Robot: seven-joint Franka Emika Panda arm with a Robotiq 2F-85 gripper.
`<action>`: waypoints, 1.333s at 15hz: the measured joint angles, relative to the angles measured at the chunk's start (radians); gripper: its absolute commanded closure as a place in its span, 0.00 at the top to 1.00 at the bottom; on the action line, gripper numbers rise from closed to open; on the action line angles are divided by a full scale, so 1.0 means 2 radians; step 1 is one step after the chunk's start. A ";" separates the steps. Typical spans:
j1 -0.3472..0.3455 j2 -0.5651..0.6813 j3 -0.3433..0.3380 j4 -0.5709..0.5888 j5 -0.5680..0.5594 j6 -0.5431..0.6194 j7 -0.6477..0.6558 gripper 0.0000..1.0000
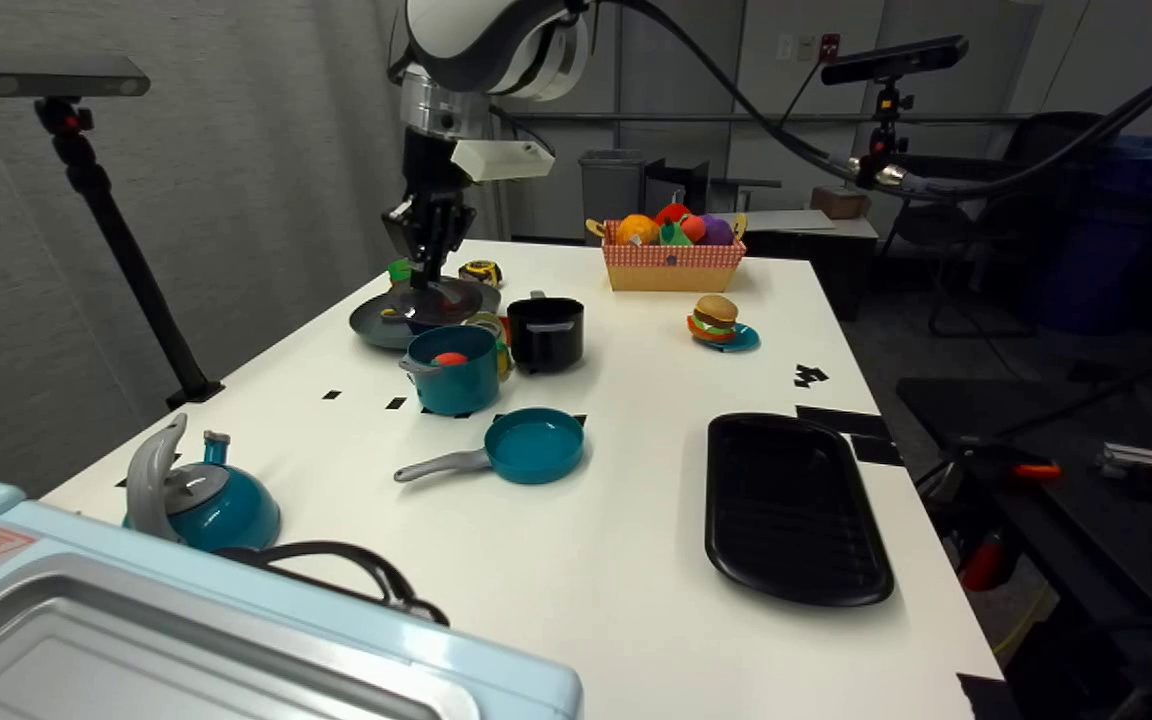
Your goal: Move the lid from the blue pan to the blue pot
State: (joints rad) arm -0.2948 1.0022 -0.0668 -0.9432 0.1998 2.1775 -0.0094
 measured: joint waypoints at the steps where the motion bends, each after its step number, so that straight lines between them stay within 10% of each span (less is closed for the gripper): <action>1: 0.000 0.003 0.000 0.004 -0.002 0.000 0.000 0.04; 20: -0.006 0.038 -0.005 0.006 -0.005 0.001 -0.024 0.04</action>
State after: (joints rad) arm -0.3073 1.0779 -0.0776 -0.9304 0.1893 2.1789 -0.0573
